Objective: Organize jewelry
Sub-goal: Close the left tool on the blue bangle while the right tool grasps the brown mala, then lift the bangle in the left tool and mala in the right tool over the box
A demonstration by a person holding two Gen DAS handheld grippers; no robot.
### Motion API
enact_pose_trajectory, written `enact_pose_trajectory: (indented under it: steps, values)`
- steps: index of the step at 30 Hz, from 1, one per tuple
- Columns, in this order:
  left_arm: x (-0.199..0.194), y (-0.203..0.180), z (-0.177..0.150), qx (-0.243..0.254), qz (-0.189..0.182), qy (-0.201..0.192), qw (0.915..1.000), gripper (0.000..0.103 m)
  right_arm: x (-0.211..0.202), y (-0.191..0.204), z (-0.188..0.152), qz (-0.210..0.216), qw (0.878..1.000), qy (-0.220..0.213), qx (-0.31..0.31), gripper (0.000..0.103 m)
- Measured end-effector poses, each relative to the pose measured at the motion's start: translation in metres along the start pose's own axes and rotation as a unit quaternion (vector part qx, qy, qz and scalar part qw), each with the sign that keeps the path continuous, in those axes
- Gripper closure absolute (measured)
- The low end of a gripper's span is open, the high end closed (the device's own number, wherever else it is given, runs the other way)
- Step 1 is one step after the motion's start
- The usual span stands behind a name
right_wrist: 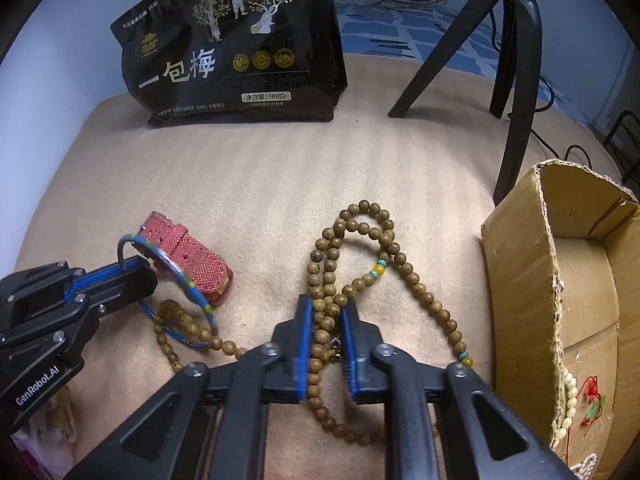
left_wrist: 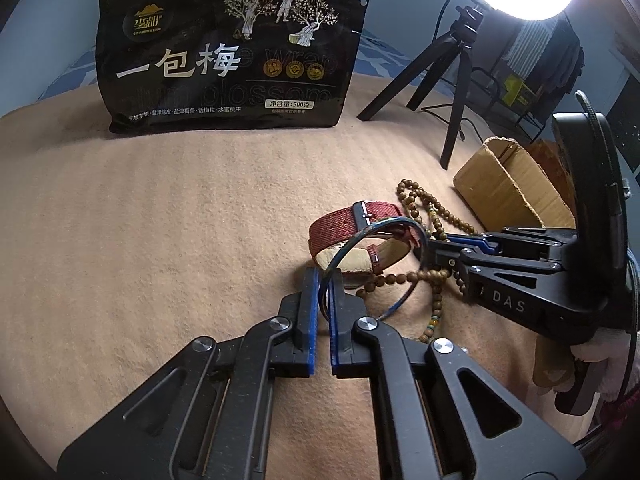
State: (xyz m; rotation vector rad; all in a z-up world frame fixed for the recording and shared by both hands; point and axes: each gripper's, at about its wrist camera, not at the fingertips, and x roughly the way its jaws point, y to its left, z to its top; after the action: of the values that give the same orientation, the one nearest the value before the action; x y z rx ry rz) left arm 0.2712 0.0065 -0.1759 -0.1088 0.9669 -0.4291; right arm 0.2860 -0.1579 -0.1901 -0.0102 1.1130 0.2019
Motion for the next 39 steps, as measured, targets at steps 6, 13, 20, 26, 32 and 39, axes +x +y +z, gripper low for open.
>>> enact_pose_trajectory:
  steps: [6, 13, 20, 26, 32, 39]
  values:
    - [-0.012, 0.001, -0.001, -0.013, -0.006, -0.008, 0.9999, 0.101, -0.010, -0.005, -0.002, 0.017, 1.000, -0.006, 0.013, 0.099]
    - [-0.033, -0.006, -0.002, -0.018, -0.008, -0.019, 0.9996, 0.102, -0.027, -0.009, -0.003, 0.024, 0.999, -0.019, 0.014, 0.099]
    - [-0.058, -0.015, -0.002, -0.018, -0.008, -0.035, 0.9992, 0.102, -0.052, -0.014, -0.004, 0.038, 0.999, -0.035, 0.019, 0.099]
    - [-0.078, -0.028, -0.003, -0.018, -0.012, -0.045, 0.9988, 0.102, -0.082, -0.009, -0.008, 0.044, 0.997, -0.055, 0.014, 0.099]
    - [-0.098, -0.040, -0.004, -0.020, -0.018, -0.058, 0.9980, 0.102, -0.114, -0.009, -0.015, 0.050, 0.996, -0.078, 0.015, 0.099]
    - [-0.114, -0.060, -0.005, -0.014, -0.026, -0.067, 0.9973, 0.102, -0.156, -0.016, -0.029, 0.052, 0.993, -0.104, 0.011, 0.099]
